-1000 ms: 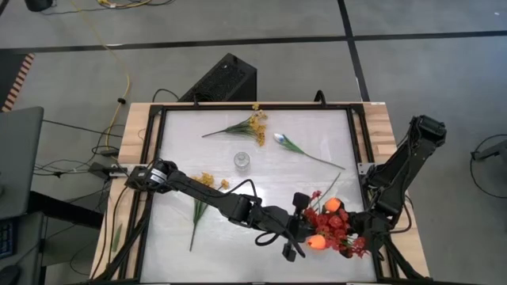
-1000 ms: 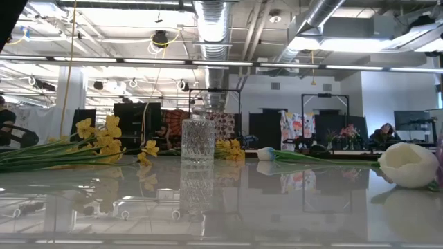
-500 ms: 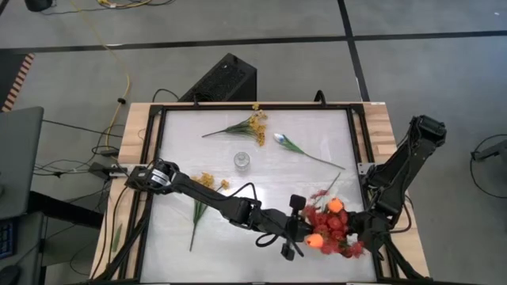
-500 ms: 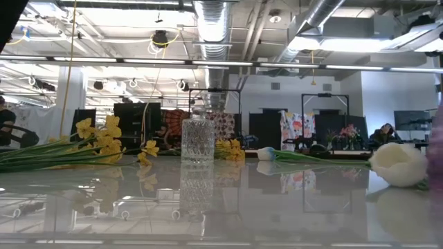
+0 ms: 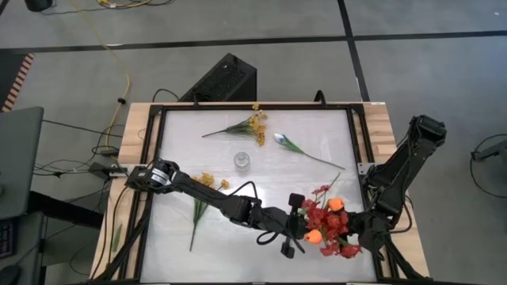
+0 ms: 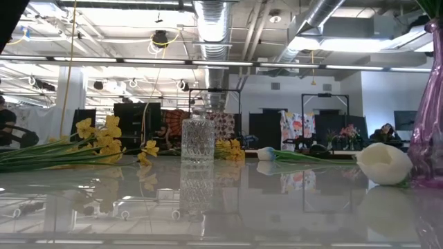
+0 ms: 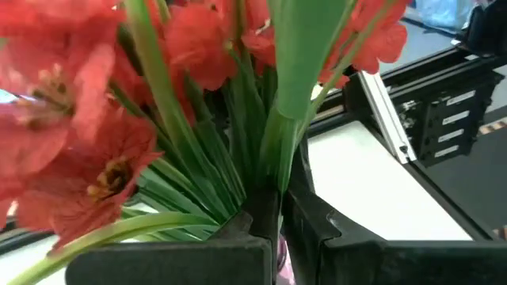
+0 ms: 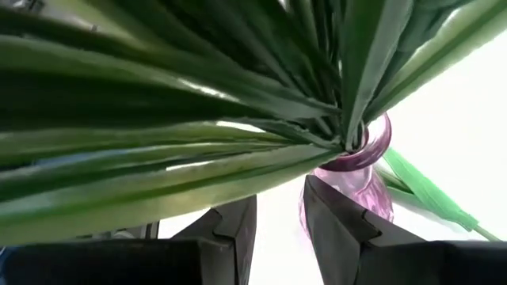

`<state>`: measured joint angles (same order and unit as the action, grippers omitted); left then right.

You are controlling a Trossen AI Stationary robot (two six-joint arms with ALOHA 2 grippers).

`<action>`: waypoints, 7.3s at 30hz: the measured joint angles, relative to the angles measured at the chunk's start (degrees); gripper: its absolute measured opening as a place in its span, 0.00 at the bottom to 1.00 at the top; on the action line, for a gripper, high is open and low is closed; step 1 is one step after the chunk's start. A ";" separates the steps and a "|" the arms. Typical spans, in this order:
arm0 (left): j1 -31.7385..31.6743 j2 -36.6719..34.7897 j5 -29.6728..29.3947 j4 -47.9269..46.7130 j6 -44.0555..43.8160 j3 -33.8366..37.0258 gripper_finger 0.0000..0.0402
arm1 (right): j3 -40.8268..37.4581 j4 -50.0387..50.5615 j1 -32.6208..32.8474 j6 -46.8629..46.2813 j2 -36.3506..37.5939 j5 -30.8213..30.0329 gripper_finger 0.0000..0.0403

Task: Sort flowers into vase by color
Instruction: Put the orange flower into the pink vase, then put the bottom yellow flowers into the transparent vase

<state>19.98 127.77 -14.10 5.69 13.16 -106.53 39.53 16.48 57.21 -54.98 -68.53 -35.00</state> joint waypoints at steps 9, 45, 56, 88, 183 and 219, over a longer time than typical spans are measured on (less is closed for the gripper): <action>-0.15 -0.15 1.89 -2.77 -2.47 0.06 0.00 | 0.00 -0.03 -0.83 0.00 0.00 -0.22 0.33; -1.30 -0.66 7.44 -30.78 -3.27 -11.09 0.49 | 0.00 -0.55 -1.20 -0.02 -0.02 0.77 0.33; -0.52 -0.70 8.72 -60.10 -6.48 -25.01 0.49 | -0.02 -0.14 -1.22 -0.07 -0.02 4.29 0.33; 3.12 -53.34 -12.15 -44.33 -22.41 32.07 0.49 | -0.17 34.76 -23.70 19.00 5.47 21.31 0.33; 10.72 -52.77 -8.58 -47.73 -69.82 61.19 0.00 | -0.17 34.73 -27.61 -3.67 4.50 34.45 0.33; 11.53 -38.93 -1.18 -36.58 -58.92 63.78 0.15 | -0.17 32.04 -27.61 -3.52 4.46 31.54 0.33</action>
<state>31.51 88.84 -15.28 -30.89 -45.77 -42.76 39.35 48.52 29.61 -58.50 -64.07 -3.46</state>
